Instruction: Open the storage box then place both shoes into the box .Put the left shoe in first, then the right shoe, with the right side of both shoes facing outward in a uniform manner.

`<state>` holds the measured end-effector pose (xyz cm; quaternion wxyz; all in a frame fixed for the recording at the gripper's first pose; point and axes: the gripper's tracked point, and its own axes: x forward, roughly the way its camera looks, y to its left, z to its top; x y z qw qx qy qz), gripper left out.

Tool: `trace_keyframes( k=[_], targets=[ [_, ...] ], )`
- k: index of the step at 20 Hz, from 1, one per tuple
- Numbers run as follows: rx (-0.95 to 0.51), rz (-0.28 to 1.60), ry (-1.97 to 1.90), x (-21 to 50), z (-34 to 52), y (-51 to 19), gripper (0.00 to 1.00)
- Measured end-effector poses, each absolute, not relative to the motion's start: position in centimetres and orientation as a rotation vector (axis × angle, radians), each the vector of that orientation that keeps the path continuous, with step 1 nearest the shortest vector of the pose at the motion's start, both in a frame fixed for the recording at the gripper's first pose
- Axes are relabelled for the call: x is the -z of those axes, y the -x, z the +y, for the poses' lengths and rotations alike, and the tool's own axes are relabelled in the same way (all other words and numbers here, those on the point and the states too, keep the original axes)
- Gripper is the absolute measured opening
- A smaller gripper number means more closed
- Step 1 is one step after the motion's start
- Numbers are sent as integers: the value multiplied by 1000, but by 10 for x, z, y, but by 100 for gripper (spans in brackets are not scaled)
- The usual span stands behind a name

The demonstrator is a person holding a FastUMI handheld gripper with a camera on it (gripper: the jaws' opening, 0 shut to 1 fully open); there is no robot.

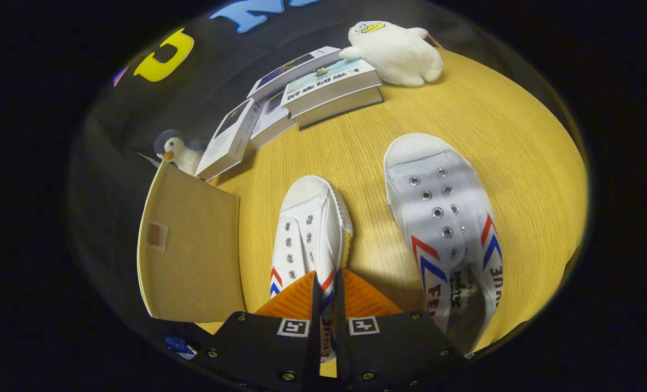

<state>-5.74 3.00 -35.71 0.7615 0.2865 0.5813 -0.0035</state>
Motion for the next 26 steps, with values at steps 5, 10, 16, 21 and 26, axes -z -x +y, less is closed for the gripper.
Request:
trace_keyframes(
  k=[5,10,16,21,26],
  targets=[
    [-2,1212,-734,328,41,47,12],
    [-31,1154,-782,282,53,29,12],
    [-85,1088,-792,229,86,2,12],
    [-141,1063,-778,202,125,-13,12],
    [-183,1062,-762,193,170,-27,12]
  ],
)
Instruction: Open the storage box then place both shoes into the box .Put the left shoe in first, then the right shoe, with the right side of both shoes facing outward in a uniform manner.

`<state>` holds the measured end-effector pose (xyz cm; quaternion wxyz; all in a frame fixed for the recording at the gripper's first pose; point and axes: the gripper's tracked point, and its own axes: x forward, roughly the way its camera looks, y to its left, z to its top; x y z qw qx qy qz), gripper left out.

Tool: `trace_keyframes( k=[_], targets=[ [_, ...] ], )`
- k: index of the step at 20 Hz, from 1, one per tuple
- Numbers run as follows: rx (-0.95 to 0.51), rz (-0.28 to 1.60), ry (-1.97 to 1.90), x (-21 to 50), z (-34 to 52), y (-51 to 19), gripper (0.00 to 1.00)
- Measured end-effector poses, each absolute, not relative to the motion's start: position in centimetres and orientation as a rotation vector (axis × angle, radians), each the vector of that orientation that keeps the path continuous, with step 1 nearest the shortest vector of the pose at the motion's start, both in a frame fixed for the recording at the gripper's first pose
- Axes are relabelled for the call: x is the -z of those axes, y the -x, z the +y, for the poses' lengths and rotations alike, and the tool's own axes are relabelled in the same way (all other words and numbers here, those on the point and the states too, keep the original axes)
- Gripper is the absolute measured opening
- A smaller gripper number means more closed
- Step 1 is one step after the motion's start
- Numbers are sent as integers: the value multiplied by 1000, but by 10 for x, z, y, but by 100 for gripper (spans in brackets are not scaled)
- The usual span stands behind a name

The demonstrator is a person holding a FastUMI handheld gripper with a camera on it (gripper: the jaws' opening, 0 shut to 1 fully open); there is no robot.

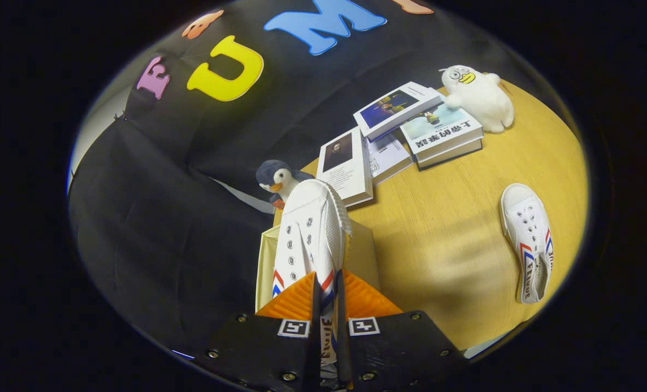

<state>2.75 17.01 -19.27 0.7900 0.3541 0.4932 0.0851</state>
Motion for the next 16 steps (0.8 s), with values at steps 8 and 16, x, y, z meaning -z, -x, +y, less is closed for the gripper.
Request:
trace_keyframes(
  k=[8,16],
  targets=[
    [-217,1106,-706,214,243,-42,12],
    [-194,1157,-648,245,282,-44,12]
  ],
)
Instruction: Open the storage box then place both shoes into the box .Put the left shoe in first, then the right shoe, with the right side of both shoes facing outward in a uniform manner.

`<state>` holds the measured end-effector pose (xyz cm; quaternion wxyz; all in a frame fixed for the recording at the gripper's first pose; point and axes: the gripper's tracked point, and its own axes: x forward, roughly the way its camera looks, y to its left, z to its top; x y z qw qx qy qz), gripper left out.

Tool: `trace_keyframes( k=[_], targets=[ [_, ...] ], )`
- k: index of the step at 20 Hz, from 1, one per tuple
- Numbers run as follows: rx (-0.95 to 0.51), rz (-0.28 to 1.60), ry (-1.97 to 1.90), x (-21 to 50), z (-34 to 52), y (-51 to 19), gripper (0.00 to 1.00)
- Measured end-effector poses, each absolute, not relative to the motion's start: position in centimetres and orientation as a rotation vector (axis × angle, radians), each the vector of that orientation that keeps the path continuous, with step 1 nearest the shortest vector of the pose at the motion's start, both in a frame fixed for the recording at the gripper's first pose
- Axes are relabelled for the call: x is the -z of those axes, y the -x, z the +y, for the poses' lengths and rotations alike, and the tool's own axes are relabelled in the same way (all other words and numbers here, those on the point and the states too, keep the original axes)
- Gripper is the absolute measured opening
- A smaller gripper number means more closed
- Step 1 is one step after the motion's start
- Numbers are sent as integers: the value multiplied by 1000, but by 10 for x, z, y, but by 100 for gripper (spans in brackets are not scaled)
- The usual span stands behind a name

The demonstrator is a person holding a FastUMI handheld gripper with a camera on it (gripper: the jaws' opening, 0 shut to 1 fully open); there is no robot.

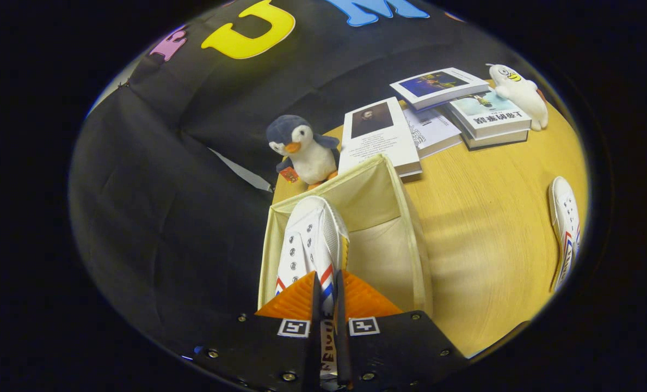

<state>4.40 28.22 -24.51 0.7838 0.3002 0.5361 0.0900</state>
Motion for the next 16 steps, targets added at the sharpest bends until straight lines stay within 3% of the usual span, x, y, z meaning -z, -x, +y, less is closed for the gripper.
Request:
trace_keyframes(
  k=[14,15,16],
  targets=[
    [-209,1231,-636,283,328,-33,12],
    [-228,1212,-647,280,332,-34,21],
    [-235,1187,-658,273,332,-39,22]
  ],
)
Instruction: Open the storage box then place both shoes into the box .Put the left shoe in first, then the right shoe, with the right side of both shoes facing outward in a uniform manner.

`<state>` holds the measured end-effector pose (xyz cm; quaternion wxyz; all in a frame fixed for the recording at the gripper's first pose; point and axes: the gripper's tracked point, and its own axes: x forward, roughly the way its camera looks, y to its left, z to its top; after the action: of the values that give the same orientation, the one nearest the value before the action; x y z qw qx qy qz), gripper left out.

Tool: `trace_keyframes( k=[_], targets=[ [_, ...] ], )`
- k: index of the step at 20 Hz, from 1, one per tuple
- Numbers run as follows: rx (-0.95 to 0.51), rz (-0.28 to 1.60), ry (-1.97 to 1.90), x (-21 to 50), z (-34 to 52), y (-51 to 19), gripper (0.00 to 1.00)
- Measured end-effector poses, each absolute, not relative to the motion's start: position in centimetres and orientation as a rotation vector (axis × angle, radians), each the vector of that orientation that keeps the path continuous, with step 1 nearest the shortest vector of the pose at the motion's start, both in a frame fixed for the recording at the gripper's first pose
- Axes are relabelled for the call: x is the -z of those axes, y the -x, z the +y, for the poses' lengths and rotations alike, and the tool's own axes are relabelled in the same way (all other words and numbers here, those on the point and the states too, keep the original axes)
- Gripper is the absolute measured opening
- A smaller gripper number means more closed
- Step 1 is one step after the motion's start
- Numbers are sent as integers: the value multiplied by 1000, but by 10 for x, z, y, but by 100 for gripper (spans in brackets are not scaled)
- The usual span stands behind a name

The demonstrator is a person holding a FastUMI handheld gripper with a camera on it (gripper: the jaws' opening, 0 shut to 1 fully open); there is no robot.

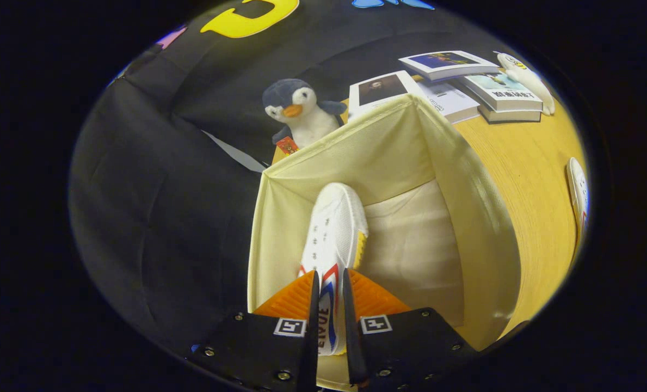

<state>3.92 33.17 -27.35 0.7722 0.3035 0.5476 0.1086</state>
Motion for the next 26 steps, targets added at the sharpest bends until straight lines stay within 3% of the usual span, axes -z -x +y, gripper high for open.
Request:
trace_keyframes(
  k=[2,4,6,14,26],
  targets=[
    [-251,1145,-646,258,322,-44,33],
    [-269,1118,-613,247,307,-46,62],
    [-296,1086,-591,234,293,-44,99],
    [-293,932,-443,189,190,-37,98],
    [-104,909,-358,205,33,-14,98]
  ],
)
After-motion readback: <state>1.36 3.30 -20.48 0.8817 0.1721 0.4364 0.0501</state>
